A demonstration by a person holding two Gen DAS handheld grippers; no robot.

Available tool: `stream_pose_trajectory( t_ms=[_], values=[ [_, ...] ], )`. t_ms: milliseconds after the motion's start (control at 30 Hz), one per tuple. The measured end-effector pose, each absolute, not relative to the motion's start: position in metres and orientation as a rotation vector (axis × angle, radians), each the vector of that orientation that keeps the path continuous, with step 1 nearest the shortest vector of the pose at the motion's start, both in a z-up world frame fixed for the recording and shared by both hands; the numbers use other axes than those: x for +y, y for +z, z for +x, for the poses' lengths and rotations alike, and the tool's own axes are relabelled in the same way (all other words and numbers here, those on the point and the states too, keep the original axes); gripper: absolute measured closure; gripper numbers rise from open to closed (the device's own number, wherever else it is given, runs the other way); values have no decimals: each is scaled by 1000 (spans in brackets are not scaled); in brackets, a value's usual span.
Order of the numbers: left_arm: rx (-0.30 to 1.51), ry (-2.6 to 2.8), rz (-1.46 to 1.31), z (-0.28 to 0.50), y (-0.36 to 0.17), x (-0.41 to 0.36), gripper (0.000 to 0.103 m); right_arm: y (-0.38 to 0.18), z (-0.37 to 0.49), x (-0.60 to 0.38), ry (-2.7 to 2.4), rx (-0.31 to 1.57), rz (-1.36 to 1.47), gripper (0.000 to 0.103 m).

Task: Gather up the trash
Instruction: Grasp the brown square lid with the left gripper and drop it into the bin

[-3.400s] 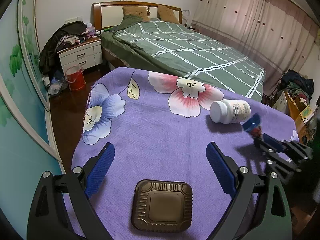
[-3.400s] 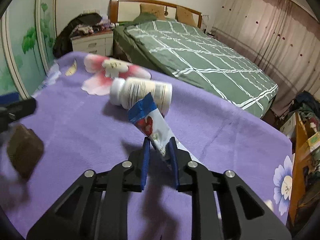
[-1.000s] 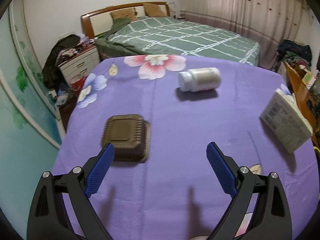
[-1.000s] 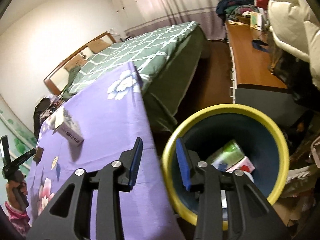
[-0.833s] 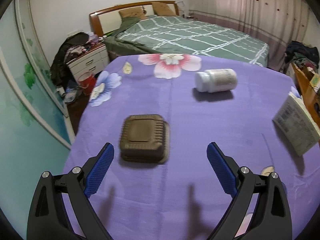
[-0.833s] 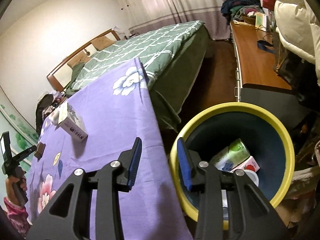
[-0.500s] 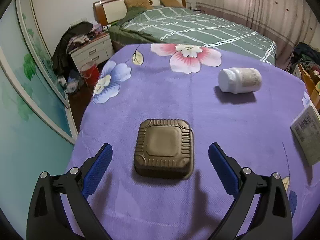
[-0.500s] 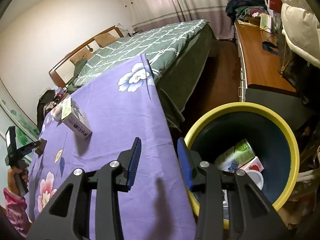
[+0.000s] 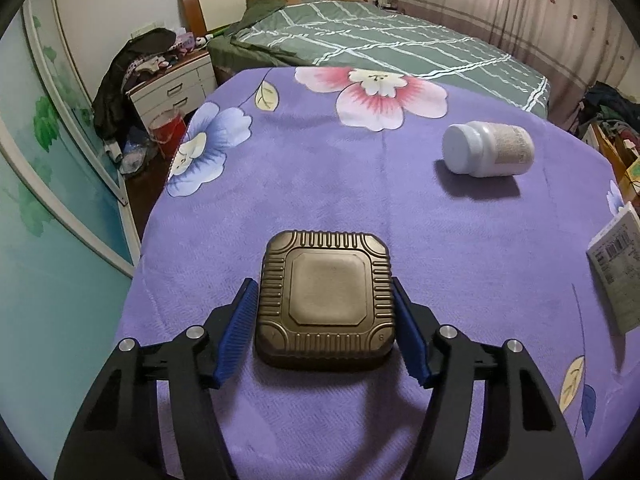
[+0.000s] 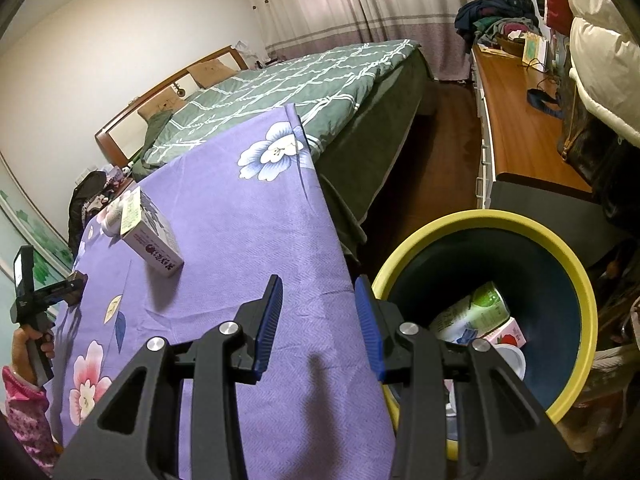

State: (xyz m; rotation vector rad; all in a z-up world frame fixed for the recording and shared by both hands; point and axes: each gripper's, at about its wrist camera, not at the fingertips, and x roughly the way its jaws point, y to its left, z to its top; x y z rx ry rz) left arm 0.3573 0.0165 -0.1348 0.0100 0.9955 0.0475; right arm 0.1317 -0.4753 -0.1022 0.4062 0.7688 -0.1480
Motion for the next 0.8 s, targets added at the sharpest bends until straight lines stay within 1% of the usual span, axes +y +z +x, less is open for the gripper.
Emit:
stream_pose_trajectory(
  t_ms=[200, 400, 567, 667, 800],
  values=[
    [954, 2, 20, 338, -113, -2, 39, -102, 130, -477, -152, 767, 404, 67],
    [904, -89, 61, 311, -84, -48, 39, -100, 123, -483, -167, 758, 407, 66],
    [865, -209, 88, 283, -61, -102, 39, -100, 110, -495, -201, 744, 408, 65],
    [846, -284, 101, 266, -50, -135, 39, -101, 103, -504, -227, 740, 410, 62],
    [837, -392, 137, 242, -42, -184, 39, -103, 88, -520, -274, 730, 406, 62]
  ],
)
